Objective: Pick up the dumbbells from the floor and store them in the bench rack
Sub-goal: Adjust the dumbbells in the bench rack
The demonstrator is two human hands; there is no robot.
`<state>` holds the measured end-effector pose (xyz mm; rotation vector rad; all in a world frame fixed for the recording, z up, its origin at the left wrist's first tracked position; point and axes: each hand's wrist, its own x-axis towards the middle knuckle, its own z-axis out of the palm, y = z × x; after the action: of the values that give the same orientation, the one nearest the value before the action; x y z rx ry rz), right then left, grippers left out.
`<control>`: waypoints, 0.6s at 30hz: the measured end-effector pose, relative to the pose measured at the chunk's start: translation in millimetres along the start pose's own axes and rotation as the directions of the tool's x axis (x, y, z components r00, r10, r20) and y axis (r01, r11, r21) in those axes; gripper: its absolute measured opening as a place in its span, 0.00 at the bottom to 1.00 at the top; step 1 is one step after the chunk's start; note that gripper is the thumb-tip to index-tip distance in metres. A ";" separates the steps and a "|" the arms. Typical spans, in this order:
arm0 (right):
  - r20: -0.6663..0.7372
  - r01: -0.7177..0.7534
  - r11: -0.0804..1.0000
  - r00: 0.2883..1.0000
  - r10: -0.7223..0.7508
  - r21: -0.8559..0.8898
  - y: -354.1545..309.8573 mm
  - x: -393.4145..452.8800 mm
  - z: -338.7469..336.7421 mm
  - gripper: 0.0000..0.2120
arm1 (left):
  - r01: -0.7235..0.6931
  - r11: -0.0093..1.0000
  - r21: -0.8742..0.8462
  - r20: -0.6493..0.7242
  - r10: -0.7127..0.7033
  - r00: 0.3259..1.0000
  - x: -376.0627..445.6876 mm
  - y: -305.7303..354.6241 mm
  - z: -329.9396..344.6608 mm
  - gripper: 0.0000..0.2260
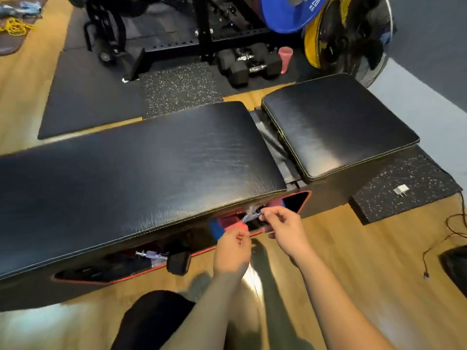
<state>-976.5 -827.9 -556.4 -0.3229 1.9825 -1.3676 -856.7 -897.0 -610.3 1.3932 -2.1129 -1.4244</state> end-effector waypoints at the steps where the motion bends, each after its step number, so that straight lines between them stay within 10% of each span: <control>1: -0.012 0.006 1.000 1.000 -0.006 -0.007 14.2 11.2 1.6 0.06 | -0.045 0.999 0.027 -0.089 0.048 0.995 6.9 -8.0 10.9 0.06; 8: -0.085 0.095 0.987 0.991 -0.107 -0.132 81.6 72.5 14.9 0.09 | 0.038 0.965 0.261 -0.524 0.108 0.845 40.0 -33.0 55.1 0.17; 18: -0.083 -0.021 0.999 0.996 0.018 -0.033 109.2 108.1 43.5 0.08 | 0.063 0.981 0.185 -0.425 0.022 0.905 55.6 -73.1 78.8 0.37</control>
<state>-1006.8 -874.5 -706.1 -0.2656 2.0734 -1.3566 -893.7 -900.4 -725.5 1.6254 -1.9855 -0.8295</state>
